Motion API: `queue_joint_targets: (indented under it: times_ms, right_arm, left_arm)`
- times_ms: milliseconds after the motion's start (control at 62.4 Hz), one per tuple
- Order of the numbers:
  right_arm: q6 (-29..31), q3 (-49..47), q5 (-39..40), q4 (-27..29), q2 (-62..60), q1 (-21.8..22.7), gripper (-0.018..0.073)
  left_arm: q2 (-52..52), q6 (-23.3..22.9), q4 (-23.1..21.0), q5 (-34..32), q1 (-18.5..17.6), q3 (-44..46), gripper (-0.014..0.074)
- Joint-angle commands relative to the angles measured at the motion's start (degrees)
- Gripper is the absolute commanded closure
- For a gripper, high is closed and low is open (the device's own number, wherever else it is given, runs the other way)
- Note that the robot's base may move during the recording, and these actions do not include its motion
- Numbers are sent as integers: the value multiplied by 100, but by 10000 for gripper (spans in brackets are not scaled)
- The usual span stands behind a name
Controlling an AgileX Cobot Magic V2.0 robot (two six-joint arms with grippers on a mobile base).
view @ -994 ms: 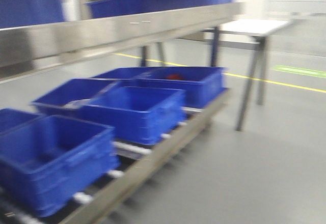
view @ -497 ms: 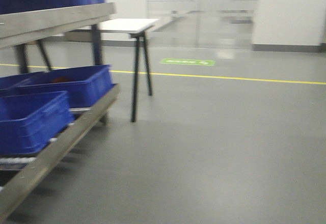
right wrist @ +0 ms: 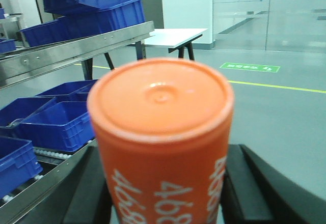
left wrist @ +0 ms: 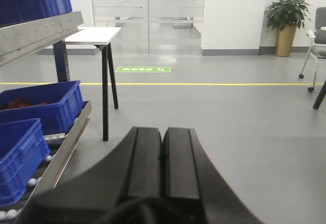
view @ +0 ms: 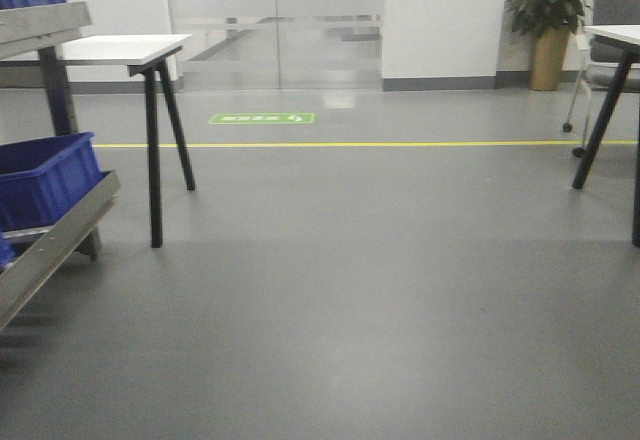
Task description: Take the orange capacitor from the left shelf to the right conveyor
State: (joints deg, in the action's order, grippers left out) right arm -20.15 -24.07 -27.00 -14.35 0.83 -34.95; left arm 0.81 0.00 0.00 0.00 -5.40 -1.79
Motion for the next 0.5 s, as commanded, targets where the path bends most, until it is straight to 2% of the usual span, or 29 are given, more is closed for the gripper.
queue_joint_targets:
  times_ms: [0,481]
  right_arm:
    - [51,-154,560,-77,123,1,502]
    - [51,-154,560,-77,123,1,502]
  left_arm:
    - [-58,0,-31,-518,-22,34,701]
    - [-58,0,-31,-518,-22,34,701]
